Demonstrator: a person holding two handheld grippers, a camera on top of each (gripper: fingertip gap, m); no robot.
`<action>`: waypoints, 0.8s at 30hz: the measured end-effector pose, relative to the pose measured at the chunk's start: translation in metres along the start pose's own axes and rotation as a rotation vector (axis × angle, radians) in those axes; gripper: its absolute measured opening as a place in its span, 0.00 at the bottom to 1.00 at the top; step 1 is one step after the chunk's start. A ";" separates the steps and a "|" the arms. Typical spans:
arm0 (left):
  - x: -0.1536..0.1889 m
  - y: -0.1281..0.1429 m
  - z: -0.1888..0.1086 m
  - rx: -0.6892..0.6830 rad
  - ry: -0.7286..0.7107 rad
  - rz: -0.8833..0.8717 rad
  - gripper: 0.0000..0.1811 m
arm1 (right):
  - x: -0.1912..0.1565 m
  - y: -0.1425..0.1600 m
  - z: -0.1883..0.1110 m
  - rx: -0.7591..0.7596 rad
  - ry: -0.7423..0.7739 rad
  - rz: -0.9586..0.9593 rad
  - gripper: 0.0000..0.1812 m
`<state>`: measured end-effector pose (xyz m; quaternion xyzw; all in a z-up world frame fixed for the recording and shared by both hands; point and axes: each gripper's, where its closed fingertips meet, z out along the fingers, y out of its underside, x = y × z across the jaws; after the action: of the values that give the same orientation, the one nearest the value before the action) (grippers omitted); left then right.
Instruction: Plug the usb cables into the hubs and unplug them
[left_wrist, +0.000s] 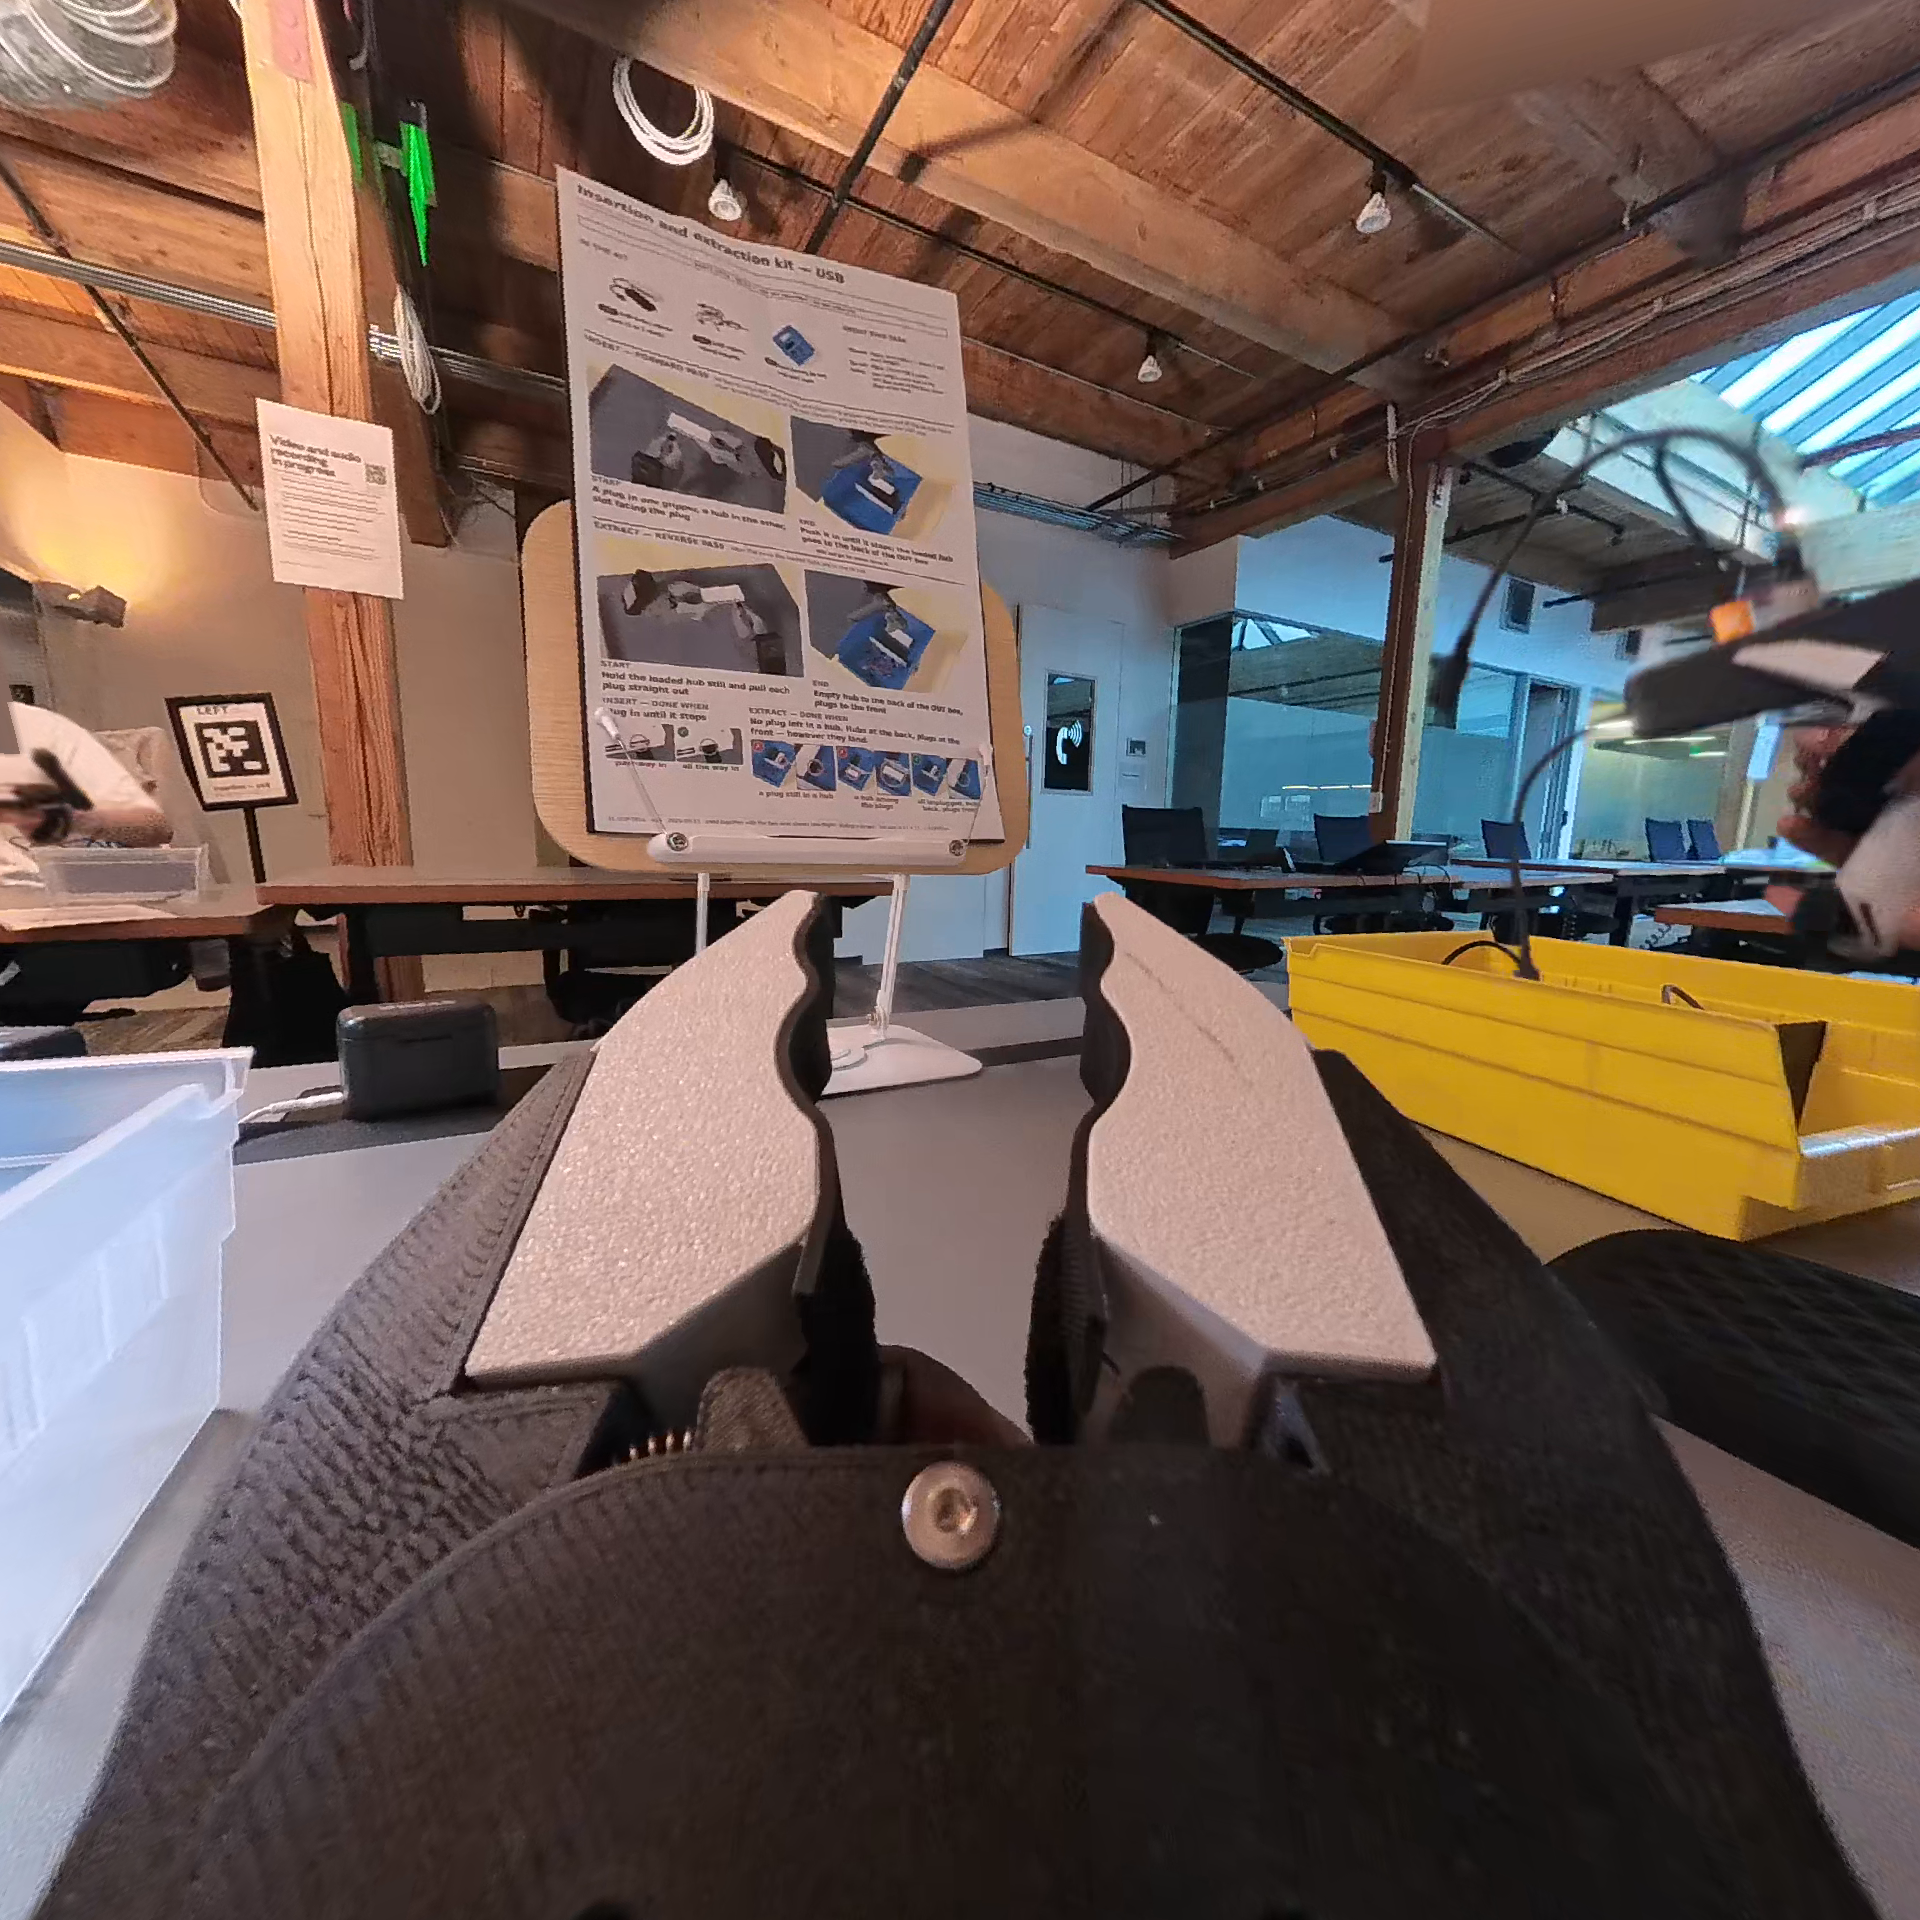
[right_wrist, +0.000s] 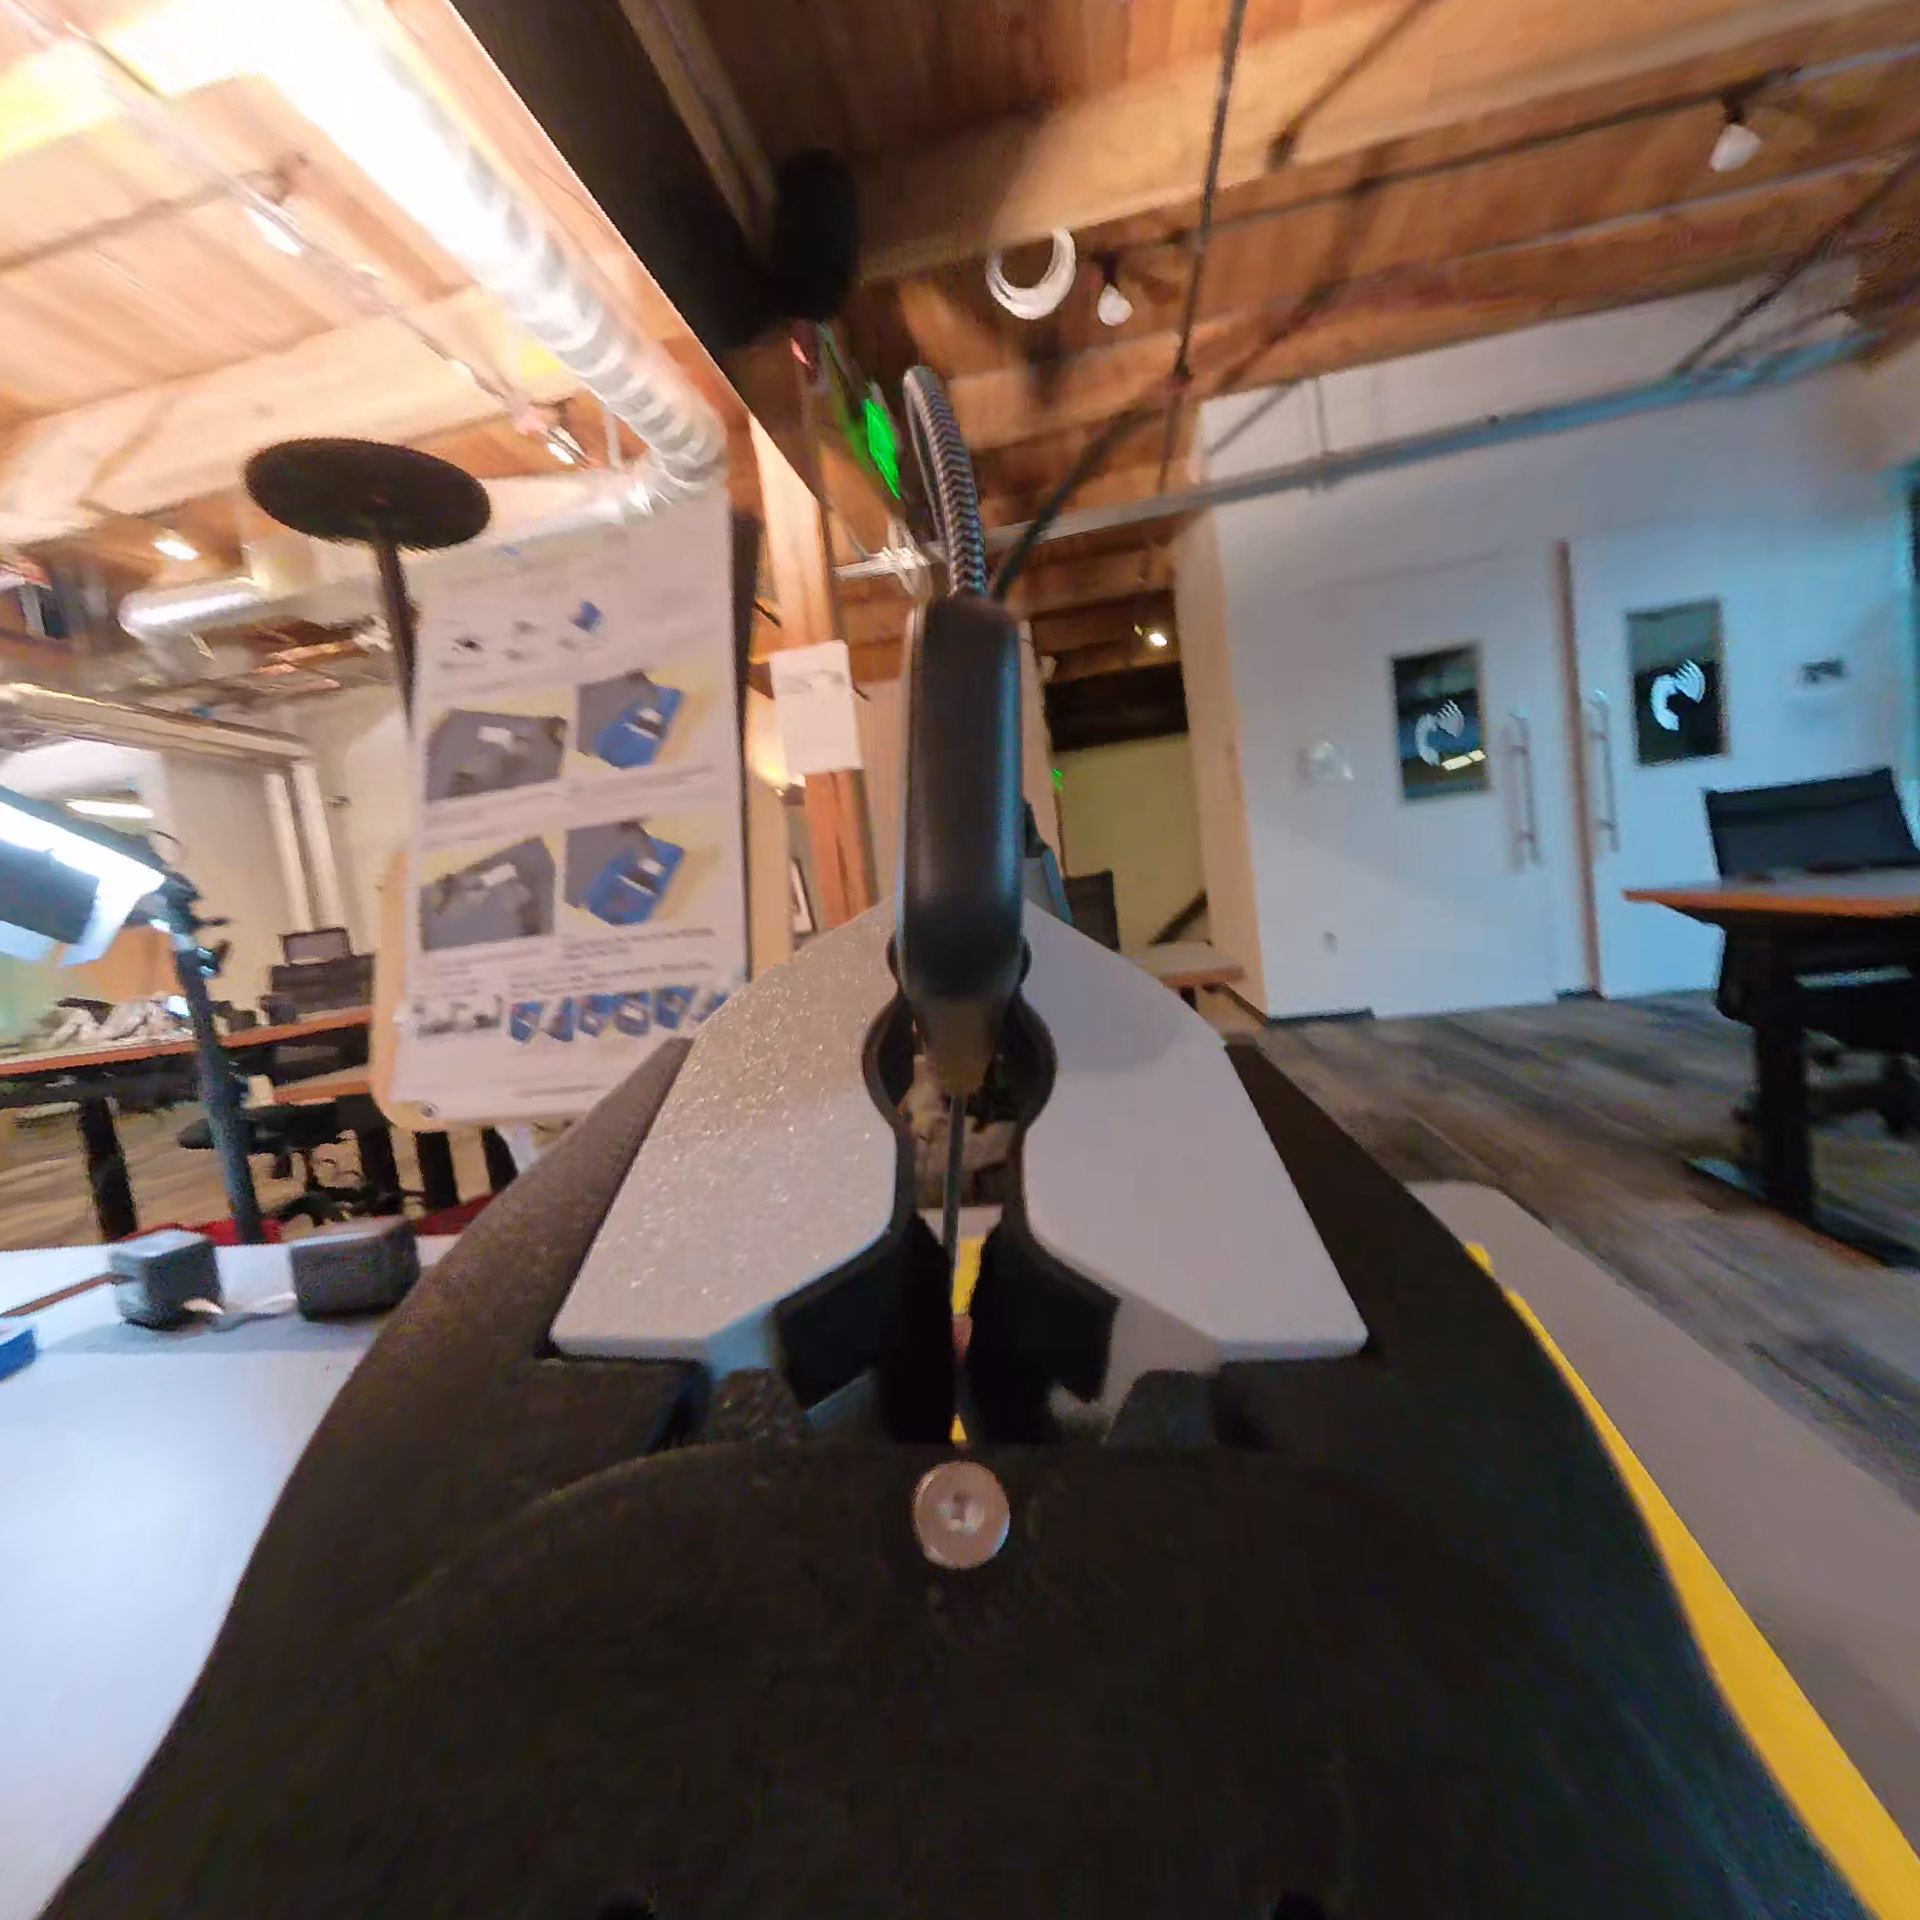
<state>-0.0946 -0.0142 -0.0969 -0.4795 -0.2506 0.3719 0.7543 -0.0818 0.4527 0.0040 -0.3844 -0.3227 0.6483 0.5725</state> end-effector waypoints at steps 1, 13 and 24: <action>0.000 0.000 0.000 0.001 -0.002 -0.001 0.25 | 0.005 0.009 -0.003 -0.025 0.022 -0.005 0.06; -0.003 0.000 0.000 0.011 0.008 -0.041 0.25 | 0.025 0.110 -0.029 -0.544 0.064 0.007 0.07; -0.006 -0.001 0.000 0.021 0.009 -0.074 0.25 | 0.041 0.142 -0.057 -0.877 0.160 -0.009 0.28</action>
<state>-0.0978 -0.0193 -0.0965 -0.4636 -0.2608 0.3442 0.7737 -0.1046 0.4724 -0.1517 -0.6384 -0.5235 0.4160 0.3811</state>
